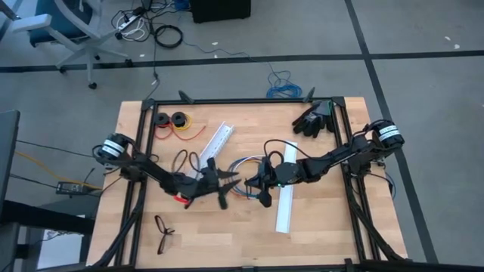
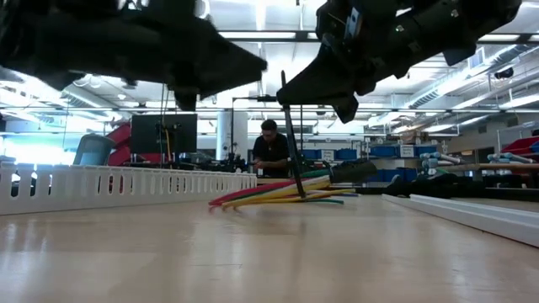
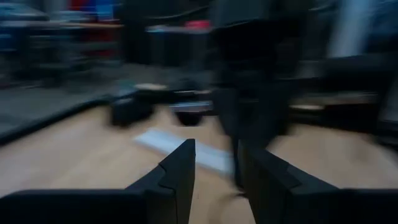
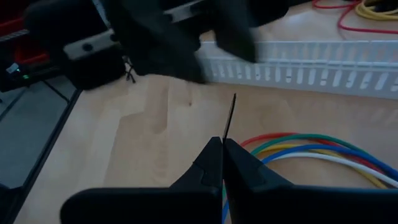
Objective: Ziptie cables
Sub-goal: Wrap the cable wires together using the black zip tie
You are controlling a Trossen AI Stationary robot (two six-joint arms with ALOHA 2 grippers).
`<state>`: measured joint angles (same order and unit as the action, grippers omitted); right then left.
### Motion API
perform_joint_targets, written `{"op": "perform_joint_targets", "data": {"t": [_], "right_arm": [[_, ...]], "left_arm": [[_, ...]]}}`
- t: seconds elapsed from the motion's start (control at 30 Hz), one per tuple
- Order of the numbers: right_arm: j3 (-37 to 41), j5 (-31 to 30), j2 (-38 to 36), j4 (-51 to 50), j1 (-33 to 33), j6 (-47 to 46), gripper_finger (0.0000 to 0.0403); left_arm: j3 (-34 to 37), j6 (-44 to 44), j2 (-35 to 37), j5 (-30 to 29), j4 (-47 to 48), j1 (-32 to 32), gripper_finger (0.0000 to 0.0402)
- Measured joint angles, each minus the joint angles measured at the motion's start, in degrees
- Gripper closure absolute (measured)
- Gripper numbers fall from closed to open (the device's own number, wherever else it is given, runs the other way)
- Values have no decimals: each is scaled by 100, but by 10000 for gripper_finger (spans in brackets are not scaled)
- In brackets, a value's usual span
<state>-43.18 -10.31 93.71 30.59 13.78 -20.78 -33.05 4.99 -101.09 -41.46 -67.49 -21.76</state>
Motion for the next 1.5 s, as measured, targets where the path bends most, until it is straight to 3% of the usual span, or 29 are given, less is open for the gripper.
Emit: {"op": "perform_joint_targets", "data": {"t": [0.07, 0.27, 0.43, 0.67, 1.5], "right_arm": [[0, -3, 0, 0, -36, 1, 403], [10, 31, 0, -178, -78, 36, 403], [9, 55, 0, -177, -68, 11, 403], [0, -291, 0, -156, -107, 0, 403], [0, -194, 0, -19, -138, 134, 403]], "left_arm": [[-342, 179, -97, -396, 709, 7, 270], [-1128, 608, -208, -547, 2487, -62, 271], [-1171, 636, -186, -756, 2538, -255, 271], [-1175, 1319, -184, -733, 2582, -400, 271], [-1175, 2534, -182, -966, 2971, -413, 271]]}}
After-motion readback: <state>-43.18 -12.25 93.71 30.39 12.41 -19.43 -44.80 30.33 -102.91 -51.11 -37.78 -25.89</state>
